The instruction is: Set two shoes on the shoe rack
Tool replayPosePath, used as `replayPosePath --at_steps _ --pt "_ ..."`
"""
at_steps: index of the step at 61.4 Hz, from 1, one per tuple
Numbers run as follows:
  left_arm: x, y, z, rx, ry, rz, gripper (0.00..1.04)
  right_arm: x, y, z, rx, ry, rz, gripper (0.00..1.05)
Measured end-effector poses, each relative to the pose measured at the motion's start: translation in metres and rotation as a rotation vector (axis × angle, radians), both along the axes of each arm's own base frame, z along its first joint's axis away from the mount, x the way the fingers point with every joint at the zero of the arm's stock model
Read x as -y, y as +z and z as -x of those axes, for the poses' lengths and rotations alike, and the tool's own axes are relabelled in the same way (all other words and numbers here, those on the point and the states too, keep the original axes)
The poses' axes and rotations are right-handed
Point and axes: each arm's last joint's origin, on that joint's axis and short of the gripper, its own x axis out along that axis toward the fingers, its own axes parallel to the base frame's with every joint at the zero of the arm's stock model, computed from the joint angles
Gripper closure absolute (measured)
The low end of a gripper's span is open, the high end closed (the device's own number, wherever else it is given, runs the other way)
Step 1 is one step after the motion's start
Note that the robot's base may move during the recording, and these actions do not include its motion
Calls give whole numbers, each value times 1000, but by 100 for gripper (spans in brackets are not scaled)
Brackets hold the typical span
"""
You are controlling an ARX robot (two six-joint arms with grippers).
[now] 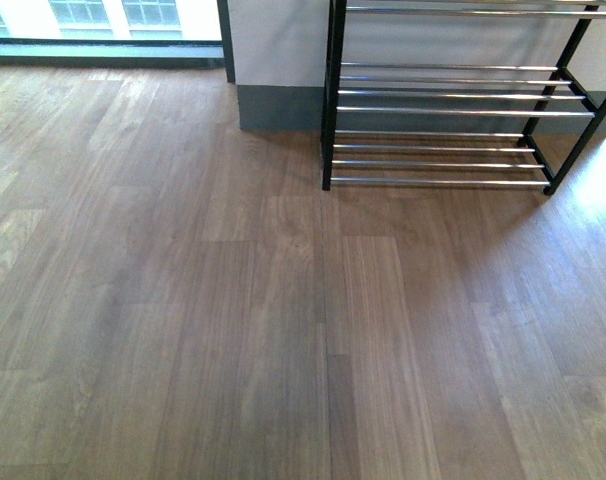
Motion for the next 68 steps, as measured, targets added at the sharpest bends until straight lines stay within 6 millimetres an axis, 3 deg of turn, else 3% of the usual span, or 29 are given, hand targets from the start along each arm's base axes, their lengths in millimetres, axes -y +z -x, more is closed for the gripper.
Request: replayPosePath --at_steps 68 --pt "0 0 0 -1 2 -1 103 0 0 0 0 3 -1 103"
